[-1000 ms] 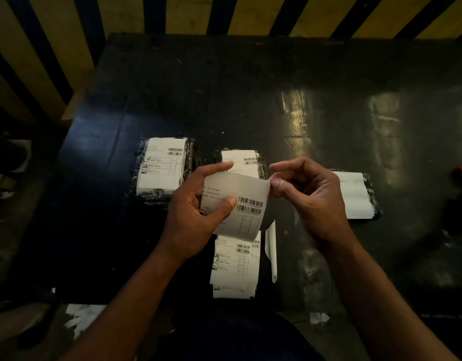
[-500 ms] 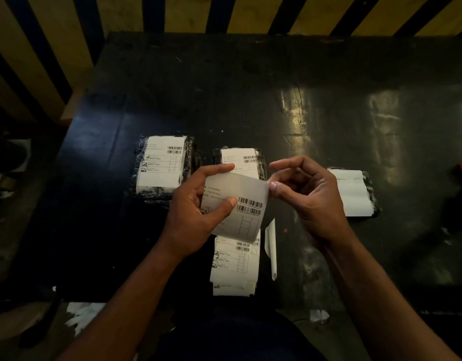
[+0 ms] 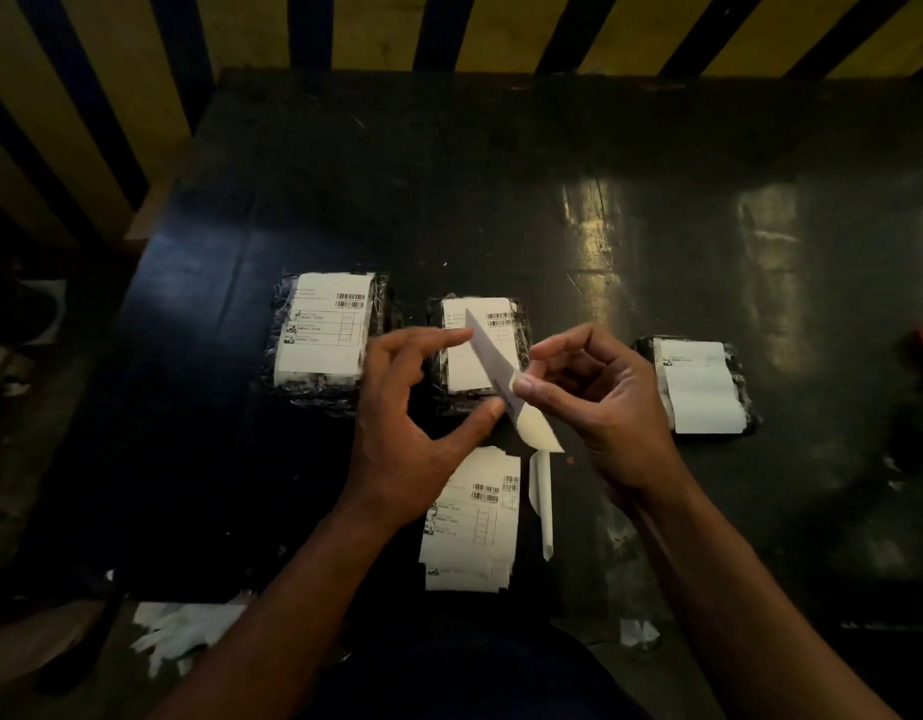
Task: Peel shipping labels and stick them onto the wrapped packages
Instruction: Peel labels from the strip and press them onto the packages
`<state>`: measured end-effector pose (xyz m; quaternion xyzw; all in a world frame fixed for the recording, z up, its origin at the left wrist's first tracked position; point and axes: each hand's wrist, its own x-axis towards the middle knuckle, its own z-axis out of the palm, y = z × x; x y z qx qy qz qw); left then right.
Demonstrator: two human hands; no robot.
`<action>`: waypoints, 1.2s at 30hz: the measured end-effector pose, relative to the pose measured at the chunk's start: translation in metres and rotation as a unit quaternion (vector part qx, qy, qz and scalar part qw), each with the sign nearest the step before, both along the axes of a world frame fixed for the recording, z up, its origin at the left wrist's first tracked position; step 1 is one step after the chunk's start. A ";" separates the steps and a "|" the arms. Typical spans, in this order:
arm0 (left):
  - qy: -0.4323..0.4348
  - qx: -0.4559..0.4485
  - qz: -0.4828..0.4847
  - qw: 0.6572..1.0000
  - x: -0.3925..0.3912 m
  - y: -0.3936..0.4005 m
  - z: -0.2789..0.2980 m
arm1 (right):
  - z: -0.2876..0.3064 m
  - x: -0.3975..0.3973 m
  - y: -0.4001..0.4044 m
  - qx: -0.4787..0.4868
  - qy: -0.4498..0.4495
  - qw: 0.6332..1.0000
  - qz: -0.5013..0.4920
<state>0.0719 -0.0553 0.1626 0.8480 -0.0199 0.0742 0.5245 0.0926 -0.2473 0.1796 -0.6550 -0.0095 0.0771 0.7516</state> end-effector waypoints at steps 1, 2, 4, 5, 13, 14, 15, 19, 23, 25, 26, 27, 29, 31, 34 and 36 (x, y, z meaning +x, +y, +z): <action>0.014 -0.032 -0.020 0.999 -0.001 -0.003 0.001 | -0.001 -0.001 0.002 0.005 0.000 1.000 0.001; 0.031 -0.070 -0.040 0.996 -0.002 -0.007 0.002 | -0.002 -0.001 0.003 0.011 0.003 1.000 0.004; 0.051 -0.123 -0.061 0.989 -0.005 -0.013 0.003 | -0.005 -0.002 0.005 0.014 0.011 1.000 0.005; 0.056 -0.139 -0.060 0.987 -0.006 -0.014 0.003 | -0.006 -0.003 0.006 0.014 0.017 1.000 0.002; 0.092 -0.222 -0.013 0.971 -0.008 -0.015 0.002 | -0.016 -0.003 0.006 0.021 0.057 0.998 -0.019; 0.094 -0.221 0.001 0.971 -0.008 -0.014 0.001 | -0.017 -0.004 0.006 0.021 0.060 0.998 -0.026; 0.097 -0.225 0.018 0.969 -0.008 -0.013 0.000 | -0.018 -0.004 0.006 0.022 0.064 0.997 -0.034; 0.101 -0.259 0.076 0.958 -0.008 -0.014 -0.005 | -0.023 -0.005 0.007 0.016 0.074 0.995 -0.067; 0.069 -0.242 0.098 0.963 -0.008 -0.017 -0.010 | -0.026 -0.008 0.011 0.030 0.081 0.993 -0.083; 0.058 -0.234 0.099 0.965 -0.011 -0.019 -0.012 | -0.025 -0.011 0.016 0.038 0.085 0.993 -0.075; 0.055 -0.227 0.099 0.967 -0.013 -0.021 -0.013 | -0.026 -0.013 0.019 0.039 0.083 0.993 -0.074; 0.052 -0.219 0.101 0.969 -0.015 -0.023 -0.014 | -0.027 -0.014 0.022 0.040 0.081 0.993 -0.076; 0.045 -0.209 0.107 0.971 -0.017 -0.026 -0.017 | -0.029 -0.017 0.028 0.044 0.081 0.992 -0.090; 0.039 -0.213 0.116 0.969 -0.019 -0.028 -0.020 | -0.031 -0.020 0.033 0.055 0.086 0.990 -0.099; 0.045 -0.223 0.120 0.966 -0.020 -0.029 -0.021 | -0.030 -0.026 0.037 0.077 0.097 0.986 -0.112; 0.051 -0.234 0.122 0.963 -0.022 -0.028 -0.020 | -0.028 -0.027 0.038 0.066 0.093 0.985 -0.125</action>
